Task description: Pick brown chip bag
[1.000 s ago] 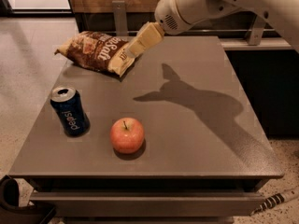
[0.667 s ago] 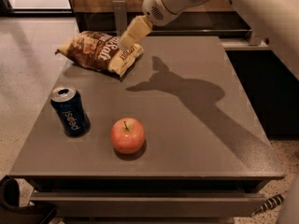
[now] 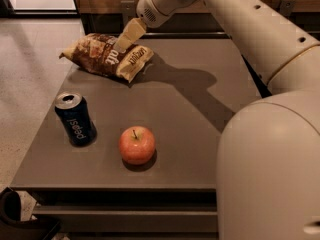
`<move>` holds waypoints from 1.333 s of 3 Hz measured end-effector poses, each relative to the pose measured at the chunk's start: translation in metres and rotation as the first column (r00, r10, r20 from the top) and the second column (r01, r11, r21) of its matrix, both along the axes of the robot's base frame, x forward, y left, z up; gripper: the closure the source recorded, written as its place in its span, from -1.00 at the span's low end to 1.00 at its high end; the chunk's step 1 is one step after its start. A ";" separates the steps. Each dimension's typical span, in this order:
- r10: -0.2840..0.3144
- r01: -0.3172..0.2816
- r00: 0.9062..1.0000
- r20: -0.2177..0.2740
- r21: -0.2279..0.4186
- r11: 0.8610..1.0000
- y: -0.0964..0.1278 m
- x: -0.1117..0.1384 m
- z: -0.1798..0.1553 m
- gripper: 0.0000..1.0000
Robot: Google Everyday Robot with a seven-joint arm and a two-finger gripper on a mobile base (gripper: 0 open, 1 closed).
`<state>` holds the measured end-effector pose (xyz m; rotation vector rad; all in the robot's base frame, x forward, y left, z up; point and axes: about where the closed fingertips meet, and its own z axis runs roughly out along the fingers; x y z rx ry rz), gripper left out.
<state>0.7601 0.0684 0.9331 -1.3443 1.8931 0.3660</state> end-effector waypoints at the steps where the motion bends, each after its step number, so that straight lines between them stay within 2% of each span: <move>1: 0.019 -0.019 0.998 -0.060 0.003 1.000 0.023 0.010 -0.028 -1.00; 2: 0.015 -0.019 0.992 -0.124 -0.031 0.999 0.056 0.009 -0.068 -1.00; 3: 0.011 -0.021 0.987 -0.160 -0.061 0.998 0.078 0.002 -0.095 -1.00; 4: 0.011 -0.023 0.984 -0.180 -0.065 0.998 0.096 -0.002 -0.113 -0.53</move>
Offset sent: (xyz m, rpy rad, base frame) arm 0.0032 0.0779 -0.1053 -0.0819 0.1790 -0.0049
